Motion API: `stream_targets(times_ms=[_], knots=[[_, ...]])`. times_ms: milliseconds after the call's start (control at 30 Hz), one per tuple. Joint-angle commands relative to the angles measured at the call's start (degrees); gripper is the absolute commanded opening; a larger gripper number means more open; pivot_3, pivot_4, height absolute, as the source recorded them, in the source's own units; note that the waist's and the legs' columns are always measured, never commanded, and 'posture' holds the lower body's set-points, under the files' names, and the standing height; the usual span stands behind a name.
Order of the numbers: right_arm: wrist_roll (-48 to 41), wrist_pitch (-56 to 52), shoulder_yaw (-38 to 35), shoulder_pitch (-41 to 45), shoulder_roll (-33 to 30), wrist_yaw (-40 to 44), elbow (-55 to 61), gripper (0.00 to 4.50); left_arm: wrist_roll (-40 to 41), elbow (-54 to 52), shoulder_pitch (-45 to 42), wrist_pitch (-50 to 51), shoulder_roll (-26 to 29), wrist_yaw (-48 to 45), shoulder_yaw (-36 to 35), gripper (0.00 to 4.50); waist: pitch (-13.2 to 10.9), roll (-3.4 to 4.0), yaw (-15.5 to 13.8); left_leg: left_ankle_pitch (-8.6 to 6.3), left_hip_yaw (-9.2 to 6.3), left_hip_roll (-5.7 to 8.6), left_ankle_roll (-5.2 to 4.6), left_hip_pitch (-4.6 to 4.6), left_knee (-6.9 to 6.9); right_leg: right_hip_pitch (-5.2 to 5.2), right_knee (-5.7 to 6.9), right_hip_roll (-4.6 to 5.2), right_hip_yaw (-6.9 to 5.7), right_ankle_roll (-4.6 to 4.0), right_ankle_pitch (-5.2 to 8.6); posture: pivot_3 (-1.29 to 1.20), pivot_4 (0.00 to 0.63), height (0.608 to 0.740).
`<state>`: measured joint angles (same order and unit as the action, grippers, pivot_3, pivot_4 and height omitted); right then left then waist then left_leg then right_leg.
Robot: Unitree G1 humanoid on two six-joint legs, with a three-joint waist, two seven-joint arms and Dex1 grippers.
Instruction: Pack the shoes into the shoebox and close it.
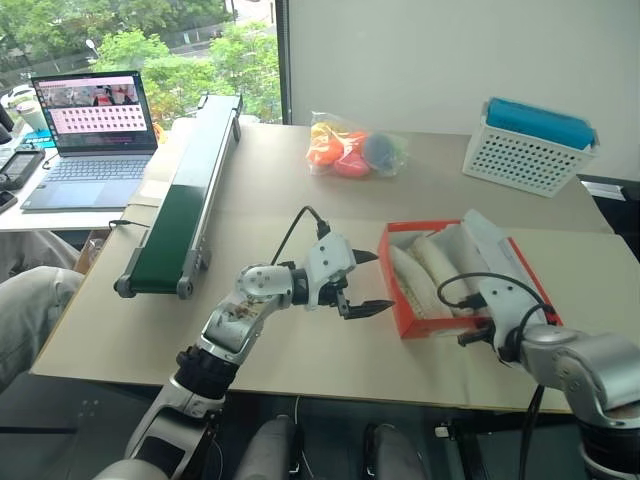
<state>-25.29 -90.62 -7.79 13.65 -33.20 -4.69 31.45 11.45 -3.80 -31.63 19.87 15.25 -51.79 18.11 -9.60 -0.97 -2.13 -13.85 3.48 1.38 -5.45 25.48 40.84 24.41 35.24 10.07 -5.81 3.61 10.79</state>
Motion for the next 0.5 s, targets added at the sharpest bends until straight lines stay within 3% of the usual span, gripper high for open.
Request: stream_targets(times_ms=[33,367,433,500], knots=[[2.60,2.67,-2.70,2.49,4.11,-0.18,0.57,0.05,0.79,-1.65,-1.13,-0.56,-0.34,0.42,-0.87,4.50,0.01,0.01,0.04,0.01,0.01,0.02,0.02,0.00,-0.01,0.02,0.03,0.00,0.02,-0.01,-0.01,0.00,0.150,0.699],[4.31,3.33,-3.81,6.25,15.49,2.05,-0.50,0.05,0.58,-0.34,-2.08,-1.12,-0.42,0.00,-0.74,4.50,0.02,0.07,0.94,0.05,0.01,-0.02,0.07,-0.05,-0.01,0.07,0.16,-0.20,0.09,-0.05,-0.01,0.00,0.150,0.699],[5.00,0.89,-5.74,6.19,16.10,2.24,-0.20,0.05,0.60,-0.26,-2.20,-1.14,-0.38,-0.06,-0.75,4.50,0.02,0.07,0.99,0.09,0.02,-0.01,0.15,-0.05,-0.01,0.08,0.18,-0.21,0.13,-0.06,-0.02,0.00,0.150,0.699],[5.46,-1.27,-8.13,4.17,12.90,2.80,1.60,0.05,0.55,-0.26,-2.16,-1.22,-0.24,-0.09,-0.78,4.50,0.02,0.08,0.97,0.21,0.02,0.00,0.35,-0.04,-0.01,0.08,0.18,-0.20,0.14,-0.06,-0.02,0.00,0.150,0.699]])
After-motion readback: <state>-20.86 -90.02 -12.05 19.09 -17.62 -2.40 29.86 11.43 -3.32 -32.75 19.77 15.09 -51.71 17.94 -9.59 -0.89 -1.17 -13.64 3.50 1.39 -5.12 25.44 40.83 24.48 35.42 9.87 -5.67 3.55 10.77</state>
